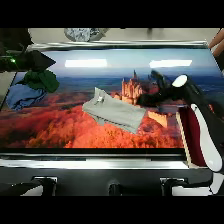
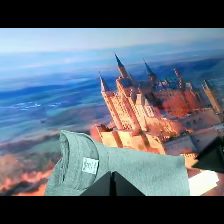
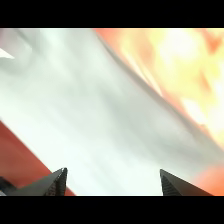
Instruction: Fold the shirts.
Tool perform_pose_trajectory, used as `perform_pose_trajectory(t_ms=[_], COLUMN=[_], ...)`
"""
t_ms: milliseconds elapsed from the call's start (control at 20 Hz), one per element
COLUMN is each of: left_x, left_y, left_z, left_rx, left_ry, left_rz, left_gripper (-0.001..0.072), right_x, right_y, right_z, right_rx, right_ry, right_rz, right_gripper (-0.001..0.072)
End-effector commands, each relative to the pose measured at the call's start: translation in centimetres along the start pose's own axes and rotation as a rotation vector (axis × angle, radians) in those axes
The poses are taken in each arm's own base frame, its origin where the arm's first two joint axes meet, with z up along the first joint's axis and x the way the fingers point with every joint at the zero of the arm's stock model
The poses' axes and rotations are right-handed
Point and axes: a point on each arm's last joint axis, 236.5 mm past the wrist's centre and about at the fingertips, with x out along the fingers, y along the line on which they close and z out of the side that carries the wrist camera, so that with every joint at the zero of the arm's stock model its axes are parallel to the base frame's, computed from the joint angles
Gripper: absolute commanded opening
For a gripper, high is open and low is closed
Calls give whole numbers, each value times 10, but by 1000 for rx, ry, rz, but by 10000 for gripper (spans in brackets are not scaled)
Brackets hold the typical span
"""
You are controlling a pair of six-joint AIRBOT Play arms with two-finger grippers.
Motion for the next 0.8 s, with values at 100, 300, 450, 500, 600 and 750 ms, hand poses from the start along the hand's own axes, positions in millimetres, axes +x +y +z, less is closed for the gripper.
perform_pose_trajectory(t_ms=[100,300,450,500,600,750], left_x=[1,1,1,1,1,1], left_y=[3,3,3,3,3,3], left_z=[-2,-5,-5,-5,-5,-5], left_rx=[2,2,3,3,3,22], left_ry=[7,22,22,22,22,22], left_rz=[9,7,7,7,7,7], left_gripper=[33,34,34,34,34,34], right_x=[55,82,62,39,-21,-128], right_y=[-19,1,33,41,35,-10], right_z=[-50,-47,-14,3,35,57], right_rx=[306,412,229,132,67,117], right_ry=[-19,-53,-171,-226,-337,-475], right_rz=[58,149,273,293,259,127], right_gripper=[680,610,48,47,47,47])
